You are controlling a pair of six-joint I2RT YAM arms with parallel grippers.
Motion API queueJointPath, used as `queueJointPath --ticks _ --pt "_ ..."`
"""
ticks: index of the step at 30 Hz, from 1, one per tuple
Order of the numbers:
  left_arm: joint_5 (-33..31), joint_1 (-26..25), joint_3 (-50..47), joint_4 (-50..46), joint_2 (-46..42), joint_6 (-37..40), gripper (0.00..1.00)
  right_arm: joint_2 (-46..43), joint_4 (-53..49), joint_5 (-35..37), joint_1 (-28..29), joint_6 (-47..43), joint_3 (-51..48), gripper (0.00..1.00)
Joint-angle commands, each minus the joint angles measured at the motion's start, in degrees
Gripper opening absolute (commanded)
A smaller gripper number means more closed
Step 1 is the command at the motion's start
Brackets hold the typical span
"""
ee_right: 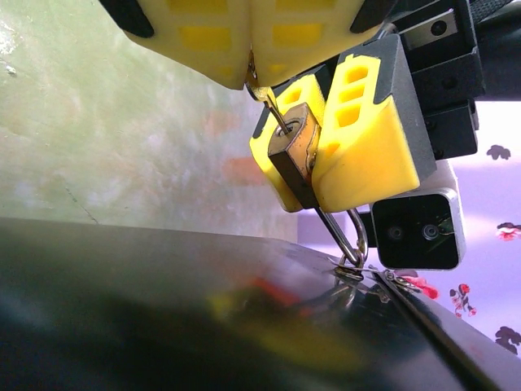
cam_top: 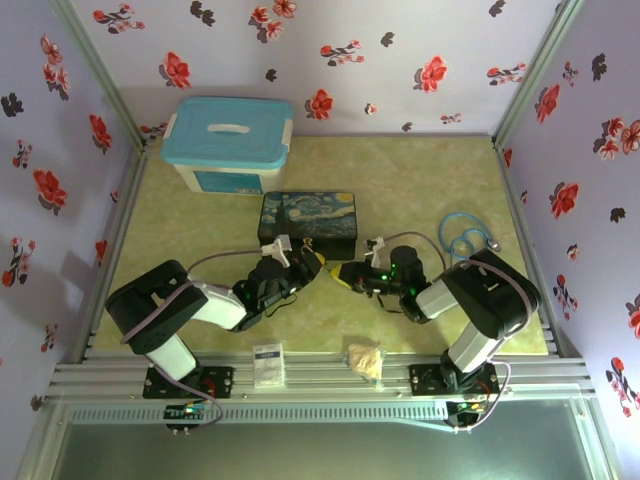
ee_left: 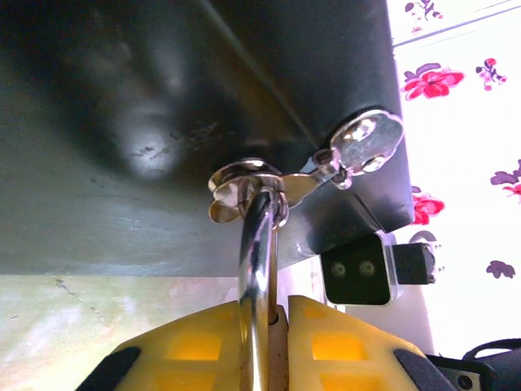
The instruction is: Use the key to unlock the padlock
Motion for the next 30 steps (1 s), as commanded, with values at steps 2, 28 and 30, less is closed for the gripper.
queueJointPath --ticks 2,28,30 --pt "3.63 -1.30 0.68 4.90 0.08 0.11 0.00 1.95 3.72 -1.75 -1.19 0.82 3.02 0.00" --pt "5.32 -2.64 2.74 2.93 1.58 0.45 0.00 -4.03 -1.91 7.12 1.10 -4.66 3.51 0.00" --pt "5.06 -2.65 2.76 2.64 1.61 0.80 0.00 -6.29 -3.92 8.97 2.10 -5.84 3.29 0.00"
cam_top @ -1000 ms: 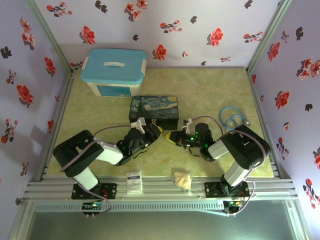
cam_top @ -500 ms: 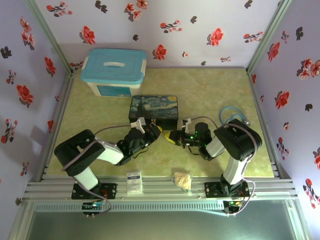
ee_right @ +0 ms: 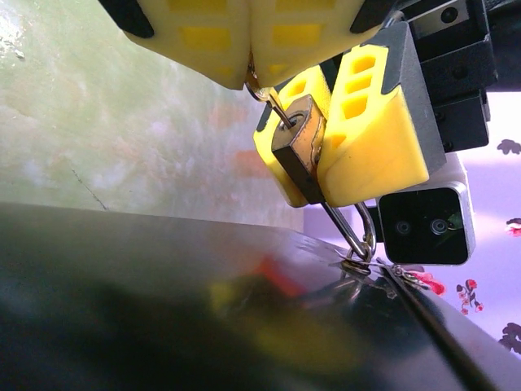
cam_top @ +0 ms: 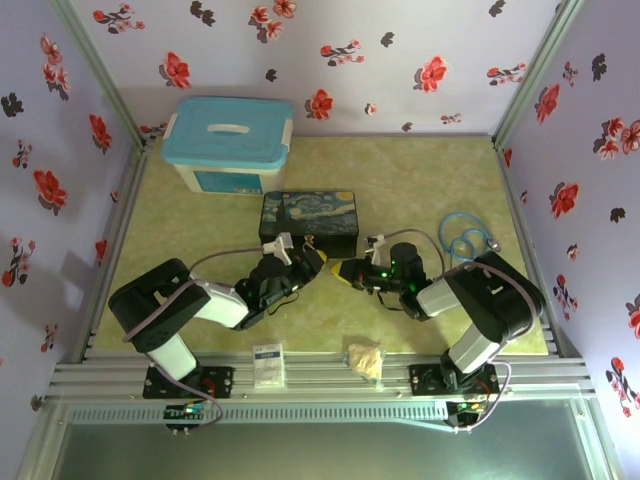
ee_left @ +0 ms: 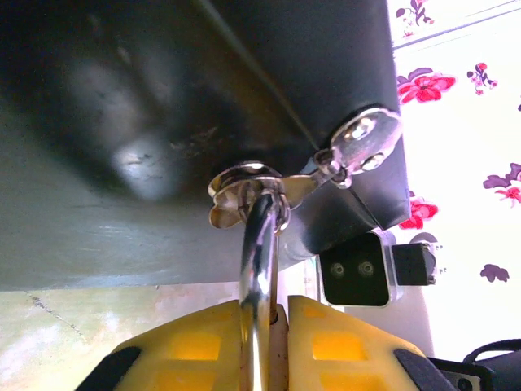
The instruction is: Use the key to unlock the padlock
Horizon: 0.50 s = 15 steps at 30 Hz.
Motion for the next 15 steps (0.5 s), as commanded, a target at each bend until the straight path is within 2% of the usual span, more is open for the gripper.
queueJointPath --ticks 1,8,11,15 --pt "5.25 -2.44 1.39 2.01 0.60 0.75 0.00 -4.60 0.03 6.78 1.67 -4.13 1.99 0.00" --pt "5.19 -2.59 1.79 1.19 0.79 0.66 0.00 -14.71 -19.08 12.98 3.71 -13.49 2.44 0.00" --pt "5.18 -2.95 1.75 1.35 0.69 0.43 0.00 -16.67 -21.68 12.81 2.21 -14.51 3.06 0.00" --pt "5.20 -3.58 1.72 2.38 0.84 -0.18 0.00 -15.97 -25.09 13.23 3.48 -16.05 5.64 0.00"
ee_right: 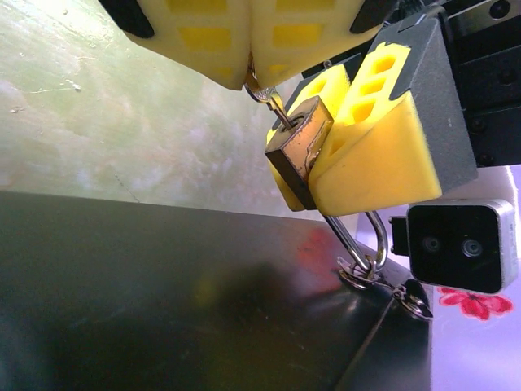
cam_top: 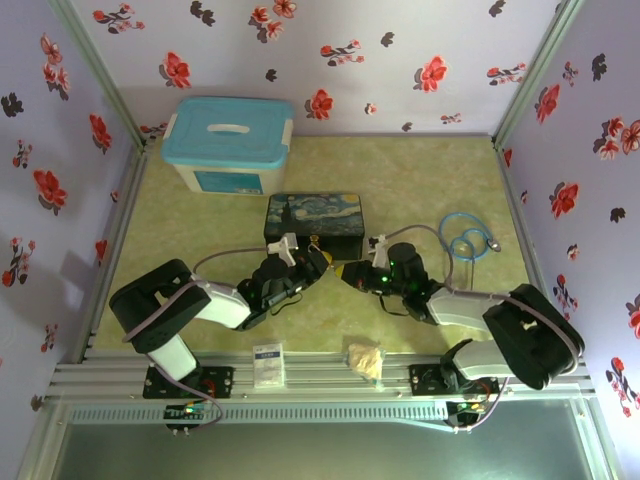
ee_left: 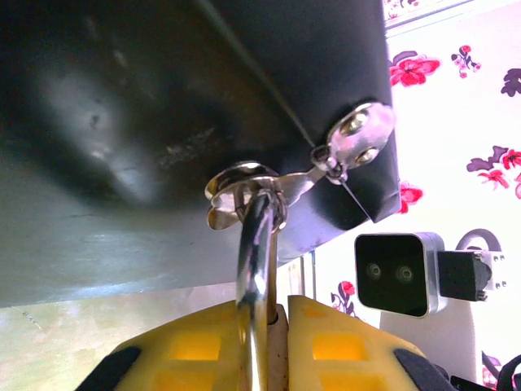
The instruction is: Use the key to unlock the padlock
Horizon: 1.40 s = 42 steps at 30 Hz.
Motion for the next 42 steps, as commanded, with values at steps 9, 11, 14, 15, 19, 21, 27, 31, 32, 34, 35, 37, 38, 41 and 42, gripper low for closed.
queueJointPath --ticks 9,11,14,15,19,21,27,31,32,34,35,37,38,41,42 --pt "3.47 -2.93 1.86 1.56 2.47 0.11 0.00 -3.35 4.99 7.04 4.16 0.96 2.12 0.00" --pt "3.62 -3.26 2.36 2.04 3.09 -0.12 0.00 -4.42 2.87 8.47 4.83 0.22 2.77 0.00" --pt "3.64 -3.48 2.53 2.42 3.38 -0.49 0.00 -5.72 0.55 10.54 5.03 -0.47 3.17 0.00" --pt "3.71 -3.48 2.60 2.40 3.37 -0.46 0.00 -5.84 0.79 10.73 5.03 -0.19 3.07 0.00" --pt "3.69 -4.25 3.12 2.26 2.86 -0.67 0.00 -3.06 6.05 10.82 4.87 2.41 2.54 0.00" --pt "3.88 -4.61 3.46 1.91 2.52 -0.64 0.00 -0.97 9.38 9.11 3.44 3.47 2.31 0.00" --pt "3.54 -5.15 2.41 2.29 3.68 -0.65 0.00 0.81 15.45 3.54 1.59 7.35 4.22 0.00" --pt "3.34 -5.34 1.92 4.11 4.72 -1.15 0.00 -0.39 11.22 3.95 2.84 6.20 5.73 0.00" --pt "3.27 -5.30 1.77 4.49 4.77 -1.24 0.00 -0.83 9.56 4.65 2.84 5.80 5.59 0.00" --pt "3.14 -5.28 1.67 4.39 4.49 -0.91 0.00 -1.47 7.14 5.05 1.85 6.71 4.94 0.00" --pt "3.05 -5.28 1.49 4.40 4.38 -0.87 0.00 -1.10 7.80 4.26 0.82 8.94 4.36 0.00" --pt "2.72 -5.24 1.13 4.40 3.92 -0.88 0.00 0.82 14.22 1.49 -1.24 14.83 2.53 0.00" --pt "2.74 -5.17 0.96 4.38 3.68 -0.70 0.00 1.69 18.44 0.97 -1.67 17.07 1.56 0.00" --pt "2.71 -5.07 0.69 4.37 3.12 -0.57 0.00 2.97 21.17 0.60 -1.73 21.06 0.95 0.00" --pt "2.66 -5.06 0.69 4.39 3.10 -0.57 0.00 3.35 21.89 0.92 -1.73 22.32 0.66 0.00"
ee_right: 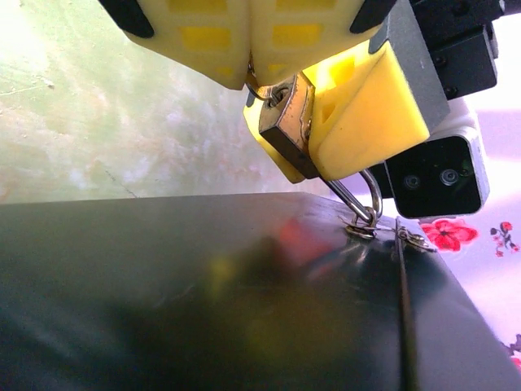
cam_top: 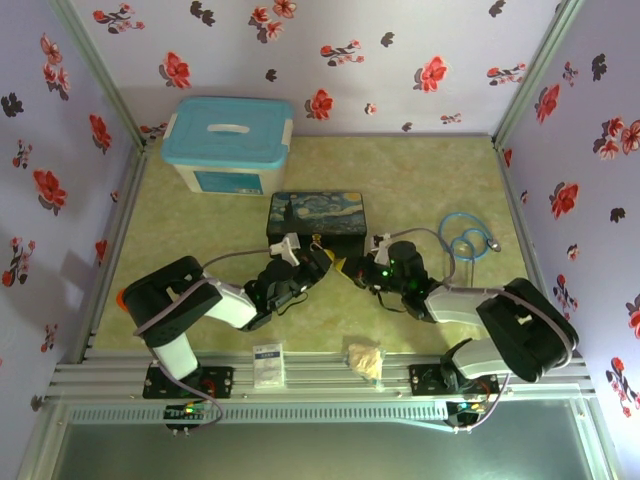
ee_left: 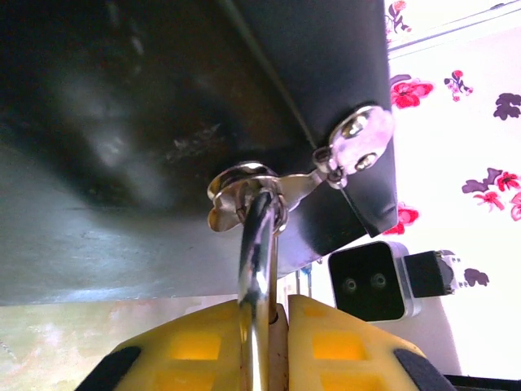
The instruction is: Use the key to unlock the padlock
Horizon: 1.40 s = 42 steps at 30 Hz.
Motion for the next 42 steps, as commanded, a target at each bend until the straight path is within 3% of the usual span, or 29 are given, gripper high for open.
queueJointPath --ticks 1,4,9,13,18,20,23,26,29,37,42 --pt "7.51 -3.22 -0.69 0.66 -0.72 0.75 0.00 0.65 15.75 0.40 -0.73 6.64 1.08 0.00" --pt "7.51 -3.20 -0.60 0.67 -0.42 0.62 0.00 -0.29 11.14 0.19 -0.36 3.40 2.45 0.00" --pt "7.25 -3.16 -0.49 0.61 -0.59 0.55 0.00 -9.51 -14.41 9.62 2.98 -10.71 5.61 0.00" --pt "7.23 -3.24 -0.40 0.55 -0.53 0.59 0.00 -10.69 -16.25 9.45 3.45 -10.87 6.14 0.03" --pt "6.59 -2.99 -0.90 0.80 -0.60 0.10 0.00 -9.35 -17.39 8.36 3.45 -11.65 6.70 0.31" --pt "6.21 -2.72 -1.19 -0.38 -1.17 0.28 0.00 -11.25 -21.40 10.23 3.45 -13.94 6.60 0.46" --pt "5.85 -2.60 -0.52 -4.84 -2.52 0.69 0.00 -16.03 -32.83 16.38 4.24 -19.99 7.55 0.55" --pt "5.42 -2.61 0.34 -8.75 -3.50 1.16 0.00 -19.52 -43.26 22.68 5.60 -25.59 8.55 0.55" --pt "4.94 -2.61 0.22 -9.29 -3.53 0.89 0.00 -22.80 -44.60 25.32 7.25 -30.61 6.82 0.52" --pt "4.12 -2.57 0.26 -12.11 -2.83 -0.38 0.00 -27.59 -39.16 37.68 15.07 -48.33 2.25 0.49" --pt "3.69 -2.61 0.67 -13.96 -3.16 -0.53 0.00 -23.41 -31.94 39.89 19.55 -54.48 0.53 0.47"
